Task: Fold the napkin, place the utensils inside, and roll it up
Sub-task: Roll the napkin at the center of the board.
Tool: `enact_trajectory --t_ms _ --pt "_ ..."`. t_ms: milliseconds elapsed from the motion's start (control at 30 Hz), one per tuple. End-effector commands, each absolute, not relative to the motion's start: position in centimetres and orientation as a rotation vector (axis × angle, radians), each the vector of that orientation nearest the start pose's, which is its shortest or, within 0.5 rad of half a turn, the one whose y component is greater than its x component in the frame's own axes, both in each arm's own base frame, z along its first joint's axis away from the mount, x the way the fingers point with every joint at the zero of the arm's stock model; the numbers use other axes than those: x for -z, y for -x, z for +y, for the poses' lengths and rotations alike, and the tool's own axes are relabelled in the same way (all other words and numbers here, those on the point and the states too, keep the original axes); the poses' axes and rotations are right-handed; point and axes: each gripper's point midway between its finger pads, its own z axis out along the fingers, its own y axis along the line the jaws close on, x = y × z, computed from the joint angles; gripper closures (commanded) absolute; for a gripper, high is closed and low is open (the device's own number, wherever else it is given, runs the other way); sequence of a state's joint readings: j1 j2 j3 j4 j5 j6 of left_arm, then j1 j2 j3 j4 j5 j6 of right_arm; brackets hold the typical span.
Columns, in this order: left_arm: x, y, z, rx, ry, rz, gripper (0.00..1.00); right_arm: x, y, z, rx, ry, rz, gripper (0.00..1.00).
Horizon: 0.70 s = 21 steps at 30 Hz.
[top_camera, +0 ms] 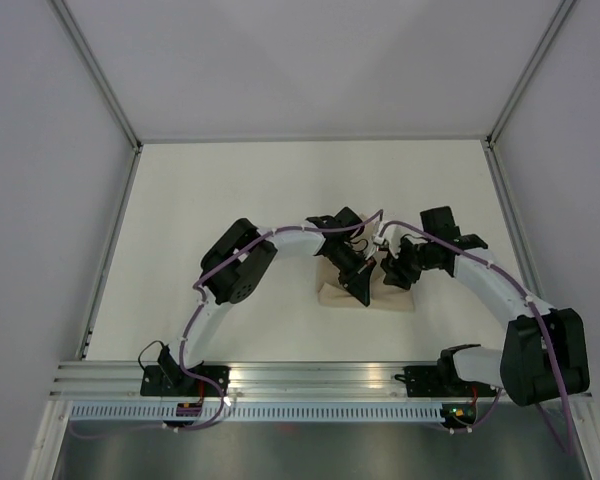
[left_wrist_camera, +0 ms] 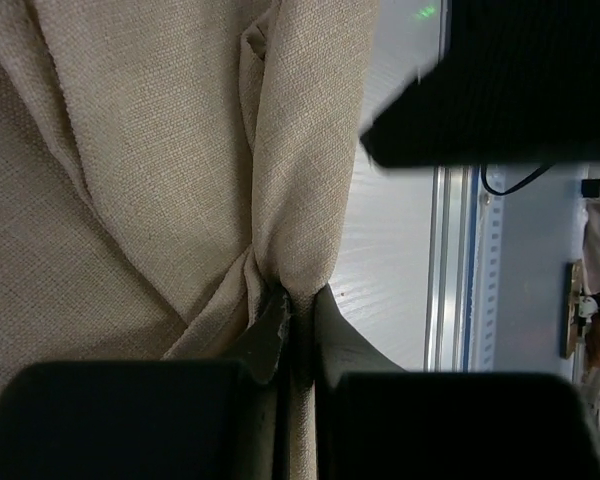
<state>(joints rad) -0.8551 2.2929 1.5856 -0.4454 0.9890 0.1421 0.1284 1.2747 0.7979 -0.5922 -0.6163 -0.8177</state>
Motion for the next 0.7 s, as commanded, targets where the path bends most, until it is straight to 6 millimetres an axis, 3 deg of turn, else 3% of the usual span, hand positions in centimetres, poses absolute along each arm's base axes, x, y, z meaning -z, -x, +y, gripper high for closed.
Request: enact_trajectory --t_ms 0,267,667 --pt "2.6 -17.4 -40.8 1.433 -1.513 2.542 0.98 -7.3 -23.7 13.0 -0.527 1.460 2.004 0.42" --pt "3.5 -18.0 -40.9 1.398 -1.466 2.602 0.98 -5.5 -20.8 15.0 -0.587 1.588 2.016 0.42" --pt "4.5 -18.3 -40.7 1.380 -1.440 2.642 0.98 -4.0 -19.6 14.8 -0.530 1.646 1.990 0.44"
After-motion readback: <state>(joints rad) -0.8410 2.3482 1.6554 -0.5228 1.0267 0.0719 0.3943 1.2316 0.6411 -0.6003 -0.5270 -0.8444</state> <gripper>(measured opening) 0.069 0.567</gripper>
